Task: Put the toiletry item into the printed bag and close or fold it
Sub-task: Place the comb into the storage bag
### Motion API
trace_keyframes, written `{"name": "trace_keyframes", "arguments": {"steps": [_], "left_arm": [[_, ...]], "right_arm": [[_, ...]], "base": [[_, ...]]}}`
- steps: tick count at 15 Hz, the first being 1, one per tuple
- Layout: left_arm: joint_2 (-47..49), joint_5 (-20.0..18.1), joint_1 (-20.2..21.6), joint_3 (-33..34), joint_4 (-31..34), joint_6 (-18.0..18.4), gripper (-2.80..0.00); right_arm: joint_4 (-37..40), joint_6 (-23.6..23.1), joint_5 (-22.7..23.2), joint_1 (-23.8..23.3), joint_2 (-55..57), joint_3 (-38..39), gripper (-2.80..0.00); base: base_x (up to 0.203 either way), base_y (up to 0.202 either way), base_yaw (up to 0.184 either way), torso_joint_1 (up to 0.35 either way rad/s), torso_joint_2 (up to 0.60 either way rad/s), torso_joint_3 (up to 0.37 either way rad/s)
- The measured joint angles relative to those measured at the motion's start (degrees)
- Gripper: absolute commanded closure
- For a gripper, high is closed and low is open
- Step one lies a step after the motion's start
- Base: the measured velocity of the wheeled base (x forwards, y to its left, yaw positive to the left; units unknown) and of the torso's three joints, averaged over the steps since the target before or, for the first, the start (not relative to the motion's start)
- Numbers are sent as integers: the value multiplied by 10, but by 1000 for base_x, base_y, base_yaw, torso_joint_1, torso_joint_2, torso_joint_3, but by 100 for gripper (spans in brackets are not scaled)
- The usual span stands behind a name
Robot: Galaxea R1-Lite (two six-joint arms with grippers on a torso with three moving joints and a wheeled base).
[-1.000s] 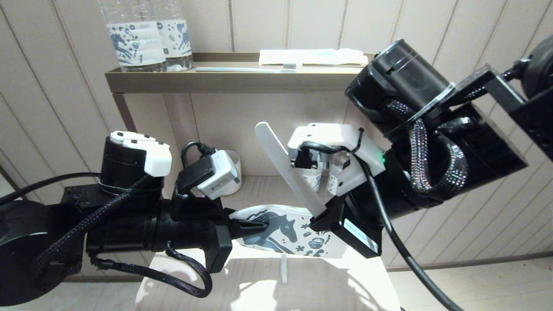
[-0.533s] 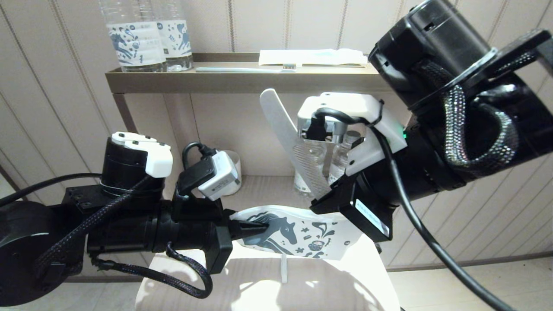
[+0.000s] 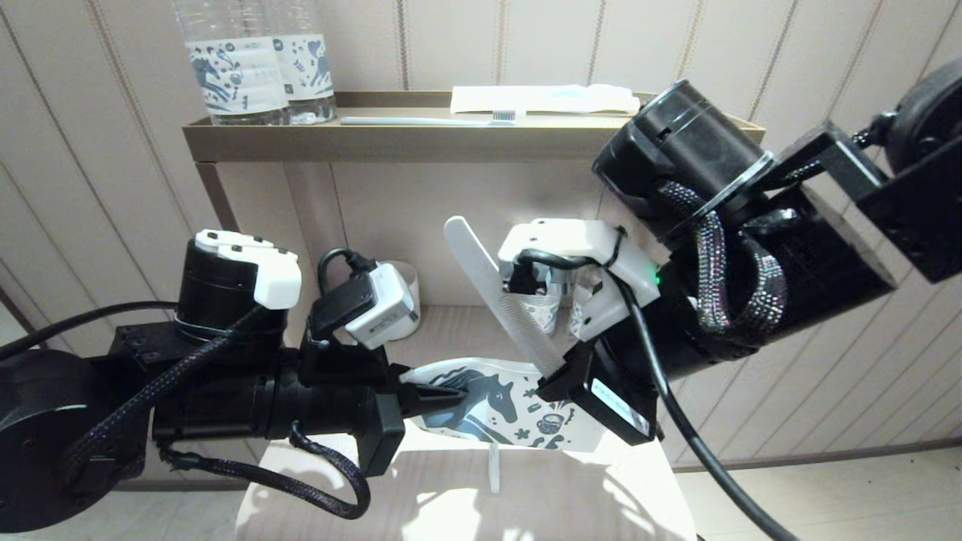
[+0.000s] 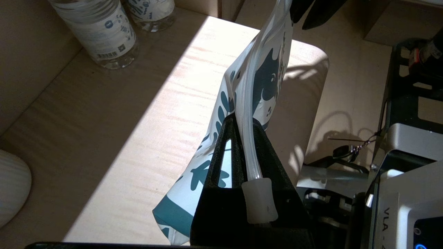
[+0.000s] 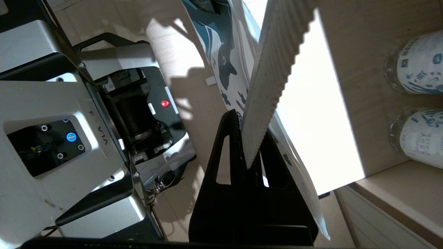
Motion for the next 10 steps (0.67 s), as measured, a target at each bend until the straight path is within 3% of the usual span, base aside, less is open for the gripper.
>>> {"name": "trace_keyframes", "arguments": {"steps": [10], "left_arm": [[1, 0, 0, 0, 0, 1, 0]], "right_arm": [[2, -1, 2, -3, -13, -31, 0]], "base": [[0, 0, 0, 0, 0, 0]]}}
